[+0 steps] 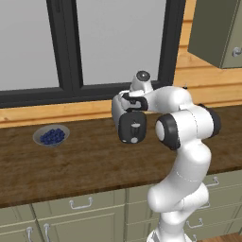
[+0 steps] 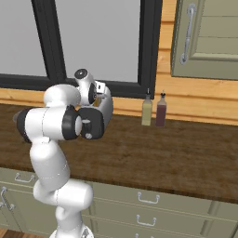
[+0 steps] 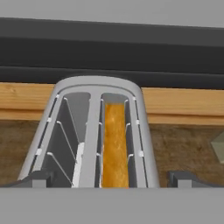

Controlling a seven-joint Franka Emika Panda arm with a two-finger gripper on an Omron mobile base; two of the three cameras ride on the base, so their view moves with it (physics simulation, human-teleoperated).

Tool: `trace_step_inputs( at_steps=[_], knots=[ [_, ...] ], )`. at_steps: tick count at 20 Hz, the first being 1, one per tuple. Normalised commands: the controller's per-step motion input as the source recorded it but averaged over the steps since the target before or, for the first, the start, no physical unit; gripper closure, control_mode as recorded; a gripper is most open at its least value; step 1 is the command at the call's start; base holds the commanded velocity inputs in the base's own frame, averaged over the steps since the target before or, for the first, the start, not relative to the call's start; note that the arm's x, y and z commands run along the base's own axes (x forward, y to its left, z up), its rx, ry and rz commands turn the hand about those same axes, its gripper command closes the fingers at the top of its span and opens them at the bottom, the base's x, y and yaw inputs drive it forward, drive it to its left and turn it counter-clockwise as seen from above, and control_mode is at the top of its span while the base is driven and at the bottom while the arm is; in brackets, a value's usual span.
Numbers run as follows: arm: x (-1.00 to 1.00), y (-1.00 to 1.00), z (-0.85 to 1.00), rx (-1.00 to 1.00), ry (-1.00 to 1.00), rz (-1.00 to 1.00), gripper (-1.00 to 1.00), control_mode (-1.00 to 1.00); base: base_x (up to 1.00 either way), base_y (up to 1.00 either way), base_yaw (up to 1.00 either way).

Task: Start the toaster. Once the lever pops up, take the bread to the plate on the dining counter.

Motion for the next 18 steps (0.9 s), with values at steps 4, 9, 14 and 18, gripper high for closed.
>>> trace_step_inputs(
  at_steps=[4,9,14,18],
  knots=[
    [0.14,0.0,-0.12,-0.01,0.0,0.0,-1.0,-1.0,0.0,0.0,0.0],
    [0.11,0.0,-0.05,0.0,0.0,0.0,1.0,-1.0,0.0,0.0,0.0],
    [0.06,-0.03,0.0,0.0,0.0,0.0,1.0,-1.0,0.0,0.0,0.0],
    [0.02,-0.12,0.0,0.01,-0.01,0.0,1.0,-1.0,0.0,0.0,0.0]
  ],
)
